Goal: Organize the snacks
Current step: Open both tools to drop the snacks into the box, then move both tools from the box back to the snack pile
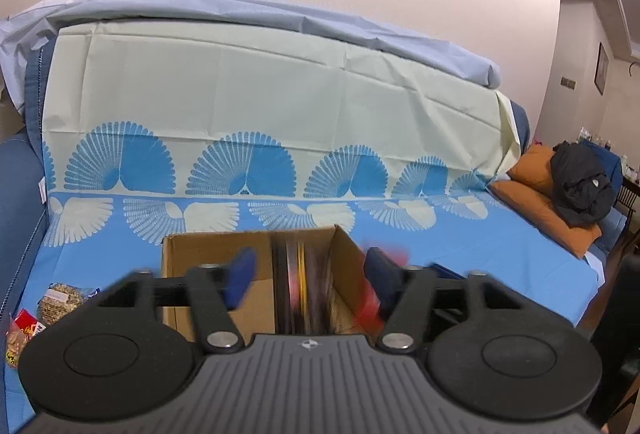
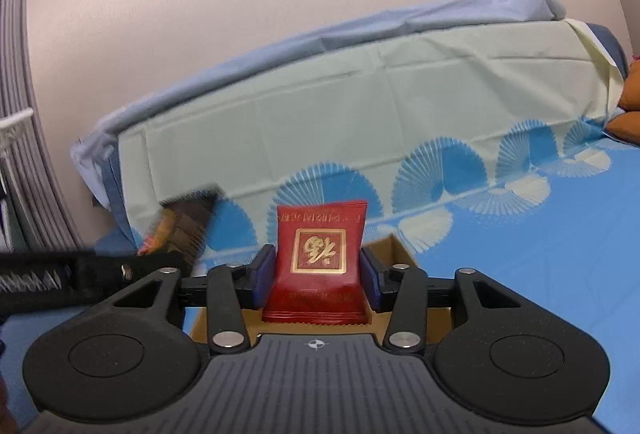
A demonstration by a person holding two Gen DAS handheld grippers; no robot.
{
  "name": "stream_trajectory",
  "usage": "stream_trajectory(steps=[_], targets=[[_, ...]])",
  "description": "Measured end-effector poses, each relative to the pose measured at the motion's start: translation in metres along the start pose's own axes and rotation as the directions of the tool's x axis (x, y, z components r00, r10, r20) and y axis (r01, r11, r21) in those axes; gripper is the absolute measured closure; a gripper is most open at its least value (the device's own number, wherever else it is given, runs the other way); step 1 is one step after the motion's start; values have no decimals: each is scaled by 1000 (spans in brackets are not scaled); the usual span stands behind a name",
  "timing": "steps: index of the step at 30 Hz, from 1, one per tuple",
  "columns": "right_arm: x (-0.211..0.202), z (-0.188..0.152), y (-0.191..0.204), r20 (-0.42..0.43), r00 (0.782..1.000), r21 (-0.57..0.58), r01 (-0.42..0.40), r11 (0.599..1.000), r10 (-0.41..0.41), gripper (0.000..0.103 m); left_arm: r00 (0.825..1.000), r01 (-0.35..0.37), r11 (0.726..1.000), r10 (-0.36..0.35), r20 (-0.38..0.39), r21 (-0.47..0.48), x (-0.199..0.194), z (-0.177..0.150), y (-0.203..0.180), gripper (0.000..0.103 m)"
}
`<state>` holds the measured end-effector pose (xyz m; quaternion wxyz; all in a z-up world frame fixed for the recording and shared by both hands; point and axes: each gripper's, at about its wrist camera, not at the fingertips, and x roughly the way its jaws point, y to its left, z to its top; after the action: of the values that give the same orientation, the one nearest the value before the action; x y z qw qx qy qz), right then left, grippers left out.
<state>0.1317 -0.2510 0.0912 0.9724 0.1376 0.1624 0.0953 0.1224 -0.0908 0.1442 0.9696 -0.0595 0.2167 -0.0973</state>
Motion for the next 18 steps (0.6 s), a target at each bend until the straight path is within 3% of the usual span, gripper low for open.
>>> stream_trajectory(steps=[1,2,4,6,9,13,18], targets=[[1,-1,1,-3,1000,-9,19,1000,-19,35,1000,-2,1000,2,4,-1,-1,-1,1,35],[1,-2,1,0,1000,-10,28,1000,-28,32,1000,-1,1000,1,8,-2,-3,-4,2,35],[1,-3,-1,-3,1000,-2,30,1000,-30,32,1000,3,1000,-3,13,-4,-8,-12,7,40],[2,-5,-2,-10,999,7,35,999,-35,32,1000,17,1000,-17,18,2,-15,-24,14,57],[4,-9,-1,-21,999,9,38,999,-38,32,1000,24,1000,-24,18,7,-27,-47,32,73],[8,-16,5,-34,999,-13,26,1000,-26,33,1000,-2,1000,2,0,-14,-42,-75,71,74],[10,-27,26,-43,999,-72,-29,997,26,47,996,-94,996,94,-12,3,-52,-92,128,74]])
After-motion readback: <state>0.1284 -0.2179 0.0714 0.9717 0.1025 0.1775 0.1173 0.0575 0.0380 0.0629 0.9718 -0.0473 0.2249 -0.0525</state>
